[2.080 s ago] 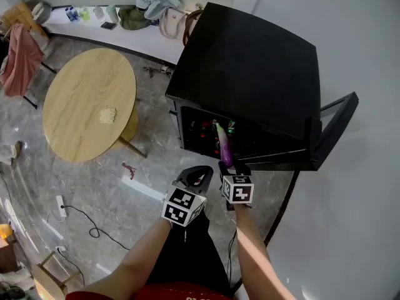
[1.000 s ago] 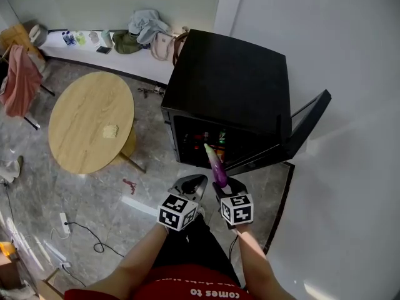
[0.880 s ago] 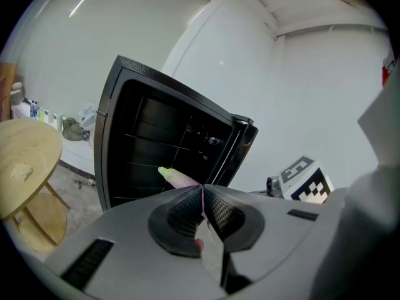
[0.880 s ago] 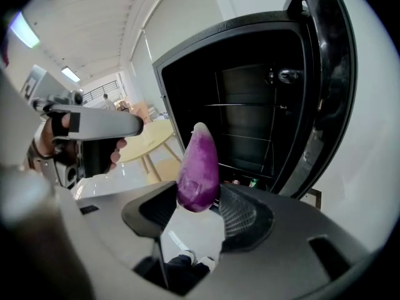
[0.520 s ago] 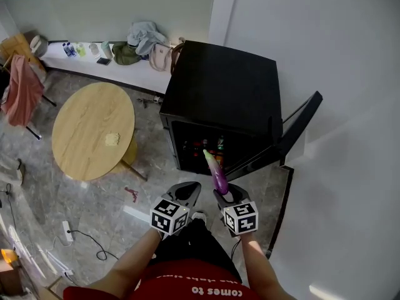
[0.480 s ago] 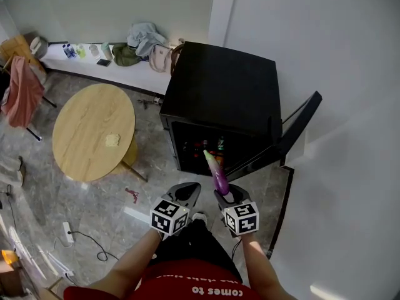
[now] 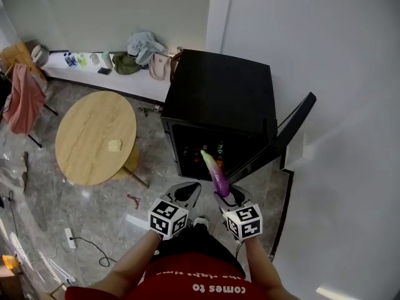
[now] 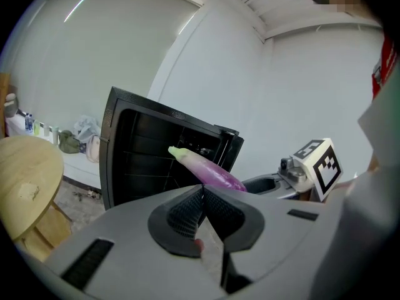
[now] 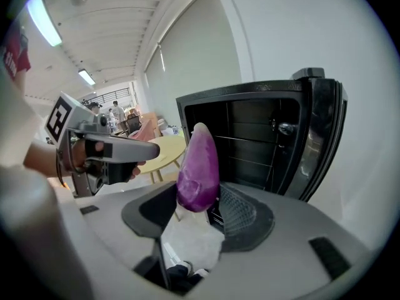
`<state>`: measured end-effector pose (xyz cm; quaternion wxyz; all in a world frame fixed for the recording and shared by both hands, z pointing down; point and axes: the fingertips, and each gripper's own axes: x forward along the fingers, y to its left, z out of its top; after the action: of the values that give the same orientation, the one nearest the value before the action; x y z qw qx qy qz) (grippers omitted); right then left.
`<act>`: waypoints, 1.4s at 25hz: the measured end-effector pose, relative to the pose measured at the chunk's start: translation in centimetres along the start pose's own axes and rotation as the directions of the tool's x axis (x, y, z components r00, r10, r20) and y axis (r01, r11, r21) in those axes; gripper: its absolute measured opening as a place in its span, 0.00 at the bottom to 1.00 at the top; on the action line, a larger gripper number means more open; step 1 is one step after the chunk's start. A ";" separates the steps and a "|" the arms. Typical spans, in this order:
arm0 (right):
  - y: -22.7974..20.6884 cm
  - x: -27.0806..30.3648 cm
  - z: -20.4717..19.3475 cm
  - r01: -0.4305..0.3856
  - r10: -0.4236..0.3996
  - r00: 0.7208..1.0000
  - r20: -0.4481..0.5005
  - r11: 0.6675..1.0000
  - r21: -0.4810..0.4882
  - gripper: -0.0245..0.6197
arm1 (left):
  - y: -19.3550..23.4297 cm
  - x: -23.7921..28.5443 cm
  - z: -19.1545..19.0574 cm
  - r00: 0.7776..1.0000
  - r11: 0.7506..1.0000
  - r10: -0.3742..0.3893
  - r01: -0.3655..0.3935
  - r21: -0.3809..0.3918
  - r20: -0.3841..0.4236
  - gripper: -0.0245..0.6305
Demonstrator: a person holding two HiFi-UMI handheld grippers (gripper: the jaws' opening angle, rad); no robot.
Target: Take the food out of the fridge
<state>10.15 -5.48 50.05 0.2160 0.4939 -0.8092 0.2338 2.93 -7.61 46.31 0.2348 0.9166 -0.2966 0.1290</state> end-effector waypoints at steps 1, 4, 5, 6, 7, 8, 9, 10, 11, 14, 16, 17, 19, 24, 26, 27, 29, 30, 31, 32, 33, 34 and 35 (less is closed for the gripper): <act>0.3 -0.2 0.3 -0.002 0.003 1.000 0.005 1.000 -0.009 0.37 | -0.2 -0.1 0.3 1.000 1.000 -0.002 0.002 0.007 0.007 0.05; 0.8 -0.7 1.1 0.000 0.001 1.000 0.023 0.999 -0.036 0.37 | -0.8 -0.6 1.3 0.999 1.000 -0.010 0.010 0.026 0.030 0.05; 1.0 -1.0 1.4 0.003 -0.001 1.000 0.030 0.999 -0.048 0.37 | -1.0 -0.7 1.6 0.999 0.999 -0.015 0.013 0.030 0.038 0.05; 1.2 -1.1 1.7 0.005 -0.002 0.999 0.040 0.998 -0.060 0.37 | -1.2 -0.9 1.9 0.999 0.999 -0.019 0.018 0.031 0.046 0.05; 1.4 -1.3 2.1 0.004 -0.001 0.999 0.050 0.998 -0.069 0.37 | -1.3 -1.1 2.2 0.998 0.999 -0.023 0.022 0.031 0.054 0.05; 1.7 -1.6 2.5 0.003 0.002 0.998 0.062 0.997 -0.076 0.37 | -1.4 -1.2 2.5 0.998 0.999 -0.027 0.025 0.030 0.062 0.05; 1.9 -1.8 2.9 0.001 0.005 0.997 0.073 0.997 -0.080 0.37 | -1.6 -1.4 2.8 0.997 0.999 -0.029 0.027 0.032 0.070 0.05; 2.1 -2.0 3.3 -0.001 0.008 0.996 0.084 0.996 -0.084 0.37 | -1.7 -1.6 3.1 0.997 0.999 -0.031 0.028 0.034 0.077 0.05; 2.2 -2.2 3.7 -0.001 0.009 0.995 0.095 0.996 -0.087 0.37 | -1.8 -1.8 3.3 0.996 0.999 -0.033 0.030 0.037 0.085 0.05; 2.5 -2.8 4.7 0.001 0.012 0.992 0.125 0.995 -0.103 0.37 | -1.9 -2.1 3.7 0.994 0.999 -0.039 0.036 0.034 0.099 0.05; 2.8 -3.1 5.1 0.002 0.014 0.991 0.136 0.994 -0.113 0.37 | -1.9 -2.3 3.9 0.994 0.999 -0.037 0.033 0.038 0.103 0.05; 2.9 -3.2 5.3 0.002 0.014 0.990 0.139 0.993 -0.116 0.37 | -1.9 -2.5 4.0 0.994 0.999 -0.035 0.031 0.042 0.107 0.05; 3.1 -3.6 5.7 0.005 0.013 0.989 0.146 0.992 -0.125 0.37 | -2.0 -2.7 4.3 0.993 0.998 -0.038 0.033 0.052 0.114 0.05; 3.7 -4.4 6.8 0.017 0.008 0.985 0.173 0.990 -0.143 0.37 | -2.2 -3.3 4.9 0.992 0.997 -0.041 0.033 0.066 0.123 0.05; 3.8 -4.7 7.3 0.018 0.009 0.983 0.186 0.990 -0.143 0.37 | -2.4 -3.4 5.2 0.992 0.998 -0.046 0.040 0.054 0.117 0.05; 3.9 -4.9 7.6 0.018 0.010 0.981 0.192 0.990 -0.143 0.37 | -2.4 -3.5 5.3 0.992 0.998 -0.047 0.042 0.051 0.121 0.05; 4.1 -5.2 8.1 0.017 0.013 0.979 0.205 0.989 -0.147 0.37 | -2.2 -3.5 5.6 0.988 0.998 -0.048 0.041 0.048 0.144 0.05; 4.2 -5.3 8.4 0.017 0.015 0.977 0.211 0.988 -0.151 0.37 | -2.2 -3.5 5.8 0.987 0.998 -0.048 0.041 0.047 0.156 0.05; 4.3 -5.5 8.7 0.018 0.017 0.976 0.218 0.988 -0.155 0.37 | -2.2 -3.6 5.9 0.985 0.998 -0.051 0.044 0.044 0.164 0.05; 4.4 -5.7 9.0 0.018 0.018 0.975 0.223 0.987 -0.160 0.37 | -2.3 -3.6 6.0 0.984 0.998 -0.054 0.048 0.041 0.169 0.05; 4.5 -5.8 9.2 0.017 0.021 0.973 0.228 0.986 -0.163 0.37 | -2.4 -3.7 6.2 0.983 0.998 -0.057 0.051 0.039 0.173 0.05; 4.6 -5.9 9.4 0.016 0.023 0.972 0.234 0.986 -0.164 0.37 | -2.5 -3.7 6.3 0.983 0.998 -0.060 0.053 0.041 0.176 0.05; 4.7 -6.0 9.7 0.016 0.025 0.971 0.239 0.986 -0.166 0.37 | -2.6 -3.7 6.4 0.982 0.998 -0.061 0.054 0.044 0.178 0.05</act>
<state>7.34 -5.11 38.08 0.1566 0.4969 -0.8471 0.1045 2.14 -7.22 38.50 0.1929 0.9372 -0.2872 0.0449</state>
